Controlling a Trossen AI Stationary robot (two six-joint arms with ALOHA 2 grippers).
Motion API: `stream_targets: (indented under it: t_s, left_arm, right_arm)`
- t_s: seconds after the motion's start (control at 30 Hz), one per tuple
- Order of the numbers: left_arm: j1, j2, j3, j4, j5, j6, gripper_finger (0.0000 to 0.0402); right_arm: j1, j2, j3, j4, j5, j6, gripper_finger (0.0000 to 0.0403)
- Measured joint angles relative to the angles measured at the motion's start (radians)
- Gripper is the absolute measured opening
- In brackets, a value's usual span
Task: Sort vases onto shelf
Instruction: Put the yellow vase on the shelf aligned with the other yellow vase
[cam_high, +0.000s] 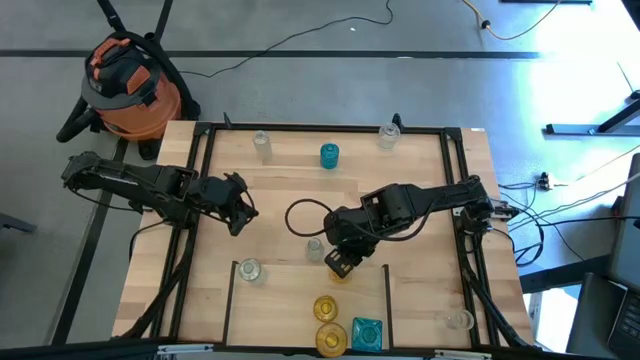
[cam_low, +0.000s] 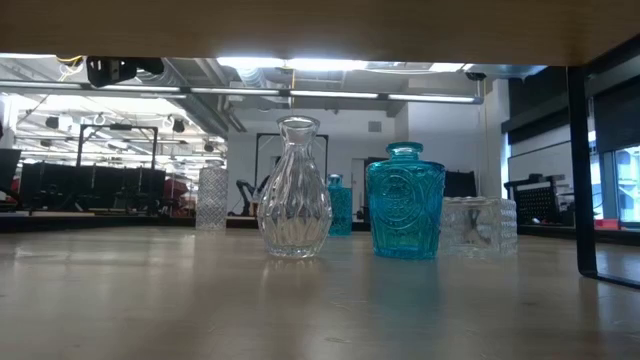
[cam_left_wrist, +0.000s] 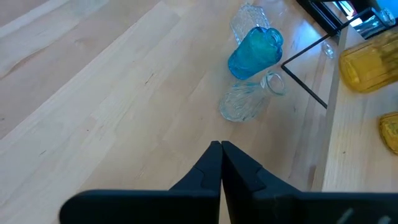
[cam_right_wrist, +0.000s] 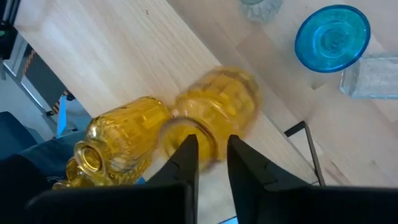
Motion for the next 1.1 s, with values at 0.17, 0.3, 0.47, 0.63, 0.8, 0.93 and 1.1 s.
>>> stream_targets:
  t_s: [0.17,0.3,0.47,0.63,0.8,0.93,1.1]
  left_arm:
    - [0.0,0.0,0.0,0.0,0.0,0.0,0.0]
    - [0.0,0.0,0.0,0.0,-0.001,0.0,0.0]
    - [0.0,0.0,0.0,0.0,-0.001,0.0,0.0]
    - [0.0,0.0,0.0,0.0,-0.001,-0.001,0.0]
    - [0.0,0.0,0.0,0.0,0.0,-0.001,0.0]
    - [0.0,0.0,0.0,0.0,0.0,-0.001,0.0]
    - [0.0,0.0,0.0,0.0,0.0,-0.001,0.0]
  right_arm:
    - [0.0,0.0,0.0,0.032,0.001,-0.001,0.0062]
    - [0.0,0.0,0.0,0.055,-0.004,-0.003,0.0057]
    - [0.004,0.015,0.0,0.059,-0.052,-0.022,0.006]
    - [0.02,0.044,0.0,0.125,-0.076,-0.03,0.006]
    - [0.02,0.053,0.0,0.152,-0.068,-0.03,0.006]
    - [0.019,0.052,0.0,0.157,-0.043,-0.03,0.006]
    - [0.019,0.052,0.0,0.158,-0.025,-0.03,0.006]
